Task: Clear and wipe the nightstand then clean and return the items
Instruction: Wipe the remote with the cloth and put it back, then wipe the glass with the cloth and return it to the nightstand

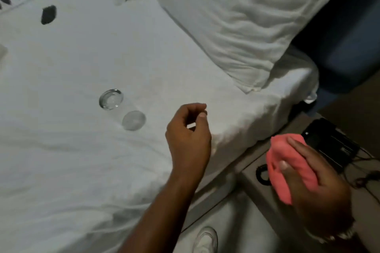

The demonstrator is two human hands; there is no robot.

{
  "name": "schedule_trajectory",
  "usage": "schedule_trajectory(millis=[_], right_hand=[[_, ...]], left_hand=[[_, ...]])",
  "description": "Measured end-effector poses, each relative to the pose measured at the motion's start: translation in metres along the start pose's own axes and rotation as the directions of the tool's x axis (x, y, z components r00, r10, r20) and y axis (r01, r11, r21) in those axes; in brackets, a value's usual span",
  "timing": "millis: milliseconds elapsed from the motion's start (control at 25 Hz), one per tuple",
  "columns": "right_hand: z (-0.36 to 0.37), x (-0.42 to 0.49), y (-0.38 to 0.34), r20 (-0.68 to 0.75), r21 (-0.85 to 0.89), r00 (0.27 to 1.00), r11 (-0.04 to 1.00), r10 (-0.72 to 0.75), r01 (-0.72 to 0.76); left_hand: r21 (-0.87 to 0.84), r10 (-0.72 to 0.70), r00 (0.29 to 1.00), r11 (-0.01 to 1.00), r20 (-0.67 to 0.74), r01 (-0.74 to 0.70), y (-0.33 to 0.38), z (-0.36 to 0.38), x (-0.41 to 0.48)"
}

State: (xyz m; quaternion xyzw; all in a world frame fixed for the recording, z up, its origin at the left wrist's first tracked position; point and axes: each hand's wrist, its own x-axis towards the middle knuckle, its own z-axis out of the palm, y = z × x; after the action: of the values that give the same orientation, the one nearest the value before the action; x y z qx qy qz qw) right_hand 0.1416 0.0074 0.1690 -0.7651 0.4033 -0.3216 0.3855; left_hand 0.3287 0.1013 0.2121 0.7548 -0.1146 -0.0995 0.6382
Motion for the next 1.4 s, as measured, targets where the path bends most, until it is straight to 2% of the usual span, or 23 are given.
schedule_trajectory(millis=[120, 200, 280, 320, 520, 760, 840, 920, 1040, 1120, 1240, 1320, 1400], right_hand=[[0.055, 0.023, -0.032, 0.121, 0.157, 0.992, 0.987, -0.039, 0.020], [0.087, 0.032, -0.053, 0.210, 0.260, 0.975, 0.966, -0.068, 0.012], [0.116, 0.039, -0.070, 0.259, 0.302, 0.960, 0.953, -0.107, 0.025], [0.128, 0.041, -0.076, 0.283, 0.311, 0.952, 0.950, -0.118, 0.026], [0.166, 0.041, -0.092, 0.342, 0.407, 0.930, 0.913, -0.138, -0.014], [0.171, 0.047, -0.093, 0.362, 0.481, 0.927, 0.871, -0.099, -0.096], [0.165, 0.050, -0.093, 0.335, 0.495, 0.938, 0.863, -0.088, -0.096], [0.154, 0.054, -0.092, 0.301, 0.494, 0.950, 0.865, -0.080, -0.084], [0.128, 0.060, -0.082, 0.239, 0.473, 0.967, 0.880, -0.092, -0.033], [0.101, 0.059, -0.070, 0.200, 0.475, 0.977, 0.879, -0.072, -0.032], [0.044, 0.059, -0.039, 0.177, 0.578, 0.982, 0.801, 0.060, -0.153], [0.000, 0.054, -0.011, 0.191, 0.619, 0.962, 0.737, 0.194, -0.272], [-0.040, 0.040, 0.015, 0.162, 0.603, 0.939, 0.723, 0.303, -0.337]], left_hand=[[0.022, 0.137, 0.963, 0.991, -0.230, -0.136, 0.002, -0.049, 0.039], [0.118, 0.257, 0.889, 0.966, -0.379, -0.228, -0.005, -0.080, 0.057], [0.277, 0.381, 0.808, 0.919, -0.448, -0.280, -0.020, -0.104, 0.071], [0.333, 0.409, 0.793, 0.902, -0.450, -0.276, -0.028, -0.112, 0.077], [0.303, 0.240, 0.910, 0.943, -0.338, -0.136, -0.063, -0.113, 0.100], [0.330, 0.233, 0.901, 0.938, -0.366, -0.108, -0.069, -0.107, 0.124], [0.268, 0.191, 0.935, 0.957, -0.299, -0.110, -0.060, -0.101, 0.120], [0.174, 0.155, 0.974, 0.977, -0.165, -0.126, -0.045, -0.088, 0.109], [-0.001, 0.138, 0.976, 0.990, 0.167, -0.140, -0.021, -0.054, 0.085], [-0.130, 0.137, 0.903, 0.987, 0.407, -0.091, -0.010, -0.027, 0.066], [-0.277, 0.121, 0.726, 0.956, 0.677, 0.099, -0.002, 0.019, 0.036], [-0.288, 0.061, 0.595, 0.911, 0.801, 0.295, -0.002, 0.056, 0.007], [-0.223, -0.013, 0.535, 0.900, 0.845, 0.374, -0.005, 0.098, -0.032]])
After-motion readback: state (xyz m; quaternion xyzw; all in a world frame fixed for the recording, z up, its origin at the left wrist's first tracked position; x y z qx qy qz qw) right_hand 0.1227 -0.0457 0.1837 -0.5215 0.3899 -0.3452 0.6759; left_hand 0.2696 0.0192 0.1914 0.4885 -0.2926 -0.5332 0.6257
